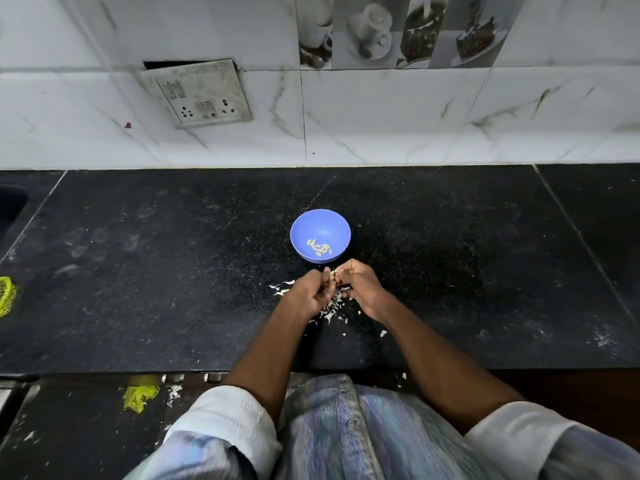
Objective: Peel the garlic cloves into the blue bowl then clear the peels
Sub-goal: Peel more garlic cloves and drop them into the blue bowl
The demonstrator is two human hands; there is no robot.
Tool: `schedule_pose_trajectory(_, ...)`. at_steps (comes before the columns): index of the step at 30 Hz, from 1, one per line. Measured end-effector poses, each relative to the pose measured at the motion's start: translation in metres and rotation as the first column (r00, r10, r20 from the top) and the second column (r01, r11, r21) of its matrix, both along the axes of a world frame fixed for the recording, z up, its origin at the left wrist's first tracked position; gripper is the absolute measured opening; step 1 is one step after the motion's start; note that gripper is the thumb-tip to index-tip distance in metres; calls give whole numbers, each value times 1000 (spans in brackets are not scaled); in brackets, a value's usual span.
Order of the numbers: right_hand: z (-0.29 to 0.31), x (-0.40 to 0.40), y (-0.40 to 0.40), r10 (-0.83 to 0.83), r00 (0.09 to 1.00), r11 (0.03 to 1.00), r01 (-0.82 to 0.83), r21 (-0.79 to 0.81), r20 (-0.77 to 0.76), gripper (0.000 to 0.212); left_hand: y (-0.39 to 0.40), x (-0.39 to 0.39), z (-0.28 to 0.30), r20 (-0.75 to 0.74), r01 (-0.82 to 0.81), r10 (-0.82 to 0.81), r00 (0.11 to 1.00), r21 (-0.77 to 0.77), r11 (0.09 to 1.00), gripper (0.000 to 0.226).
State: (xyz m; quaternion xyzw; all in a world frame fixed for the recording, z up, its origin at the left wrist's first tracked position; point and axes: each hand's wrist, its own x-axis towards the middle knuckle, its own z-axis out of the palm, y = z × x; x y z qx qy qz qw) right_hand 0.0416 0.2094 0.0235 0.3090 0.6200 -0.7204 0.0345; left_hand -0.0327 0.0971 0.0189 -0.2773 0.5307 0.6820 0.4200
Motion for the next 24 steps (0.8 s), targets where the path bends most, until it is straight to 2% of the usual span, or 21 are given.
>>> schedule_pose_trajectory(3, 3, -2, 0, -29, 999, 999, 29, -15, 25, 15, 1, 2, -6, -158, 16, -20, 987, -28, 999, 23)
schedule_pose_trajectory(5, 4, -1, -1, -31, 999, 999, 30, 26, 45, 14, -3, 3, -14, -279, 46, -61, 958, -62, 997, 24)
schedule_pose_trajectory(7, 1, 1, -1, -31, 998, 995, 26, 91, 57, 14, -8, 3, -21, -364, 61, -91, 927, -92, 994, 15)
schedule_pose_trajectory(14, -4, 0, 1, -24, 999, 940, 12, 341, 29, 18, -13, 6, -19, -485, 44, -86, 870, -96, 994, 17)
schedule_pose_trajectory(19, -2, 1, 0, -43, 999, 926, 31, 376, 23, 32, -16, 8, -18, -602, 69, -168, 781, -183, 981, 25)
schedule_pose_trajectory(24, -1, 4, 1, -78, 997, 917, 62, 393, 23, 17, -18, 9, -20, -642, 69, -198, 741, -221, 973, 26)
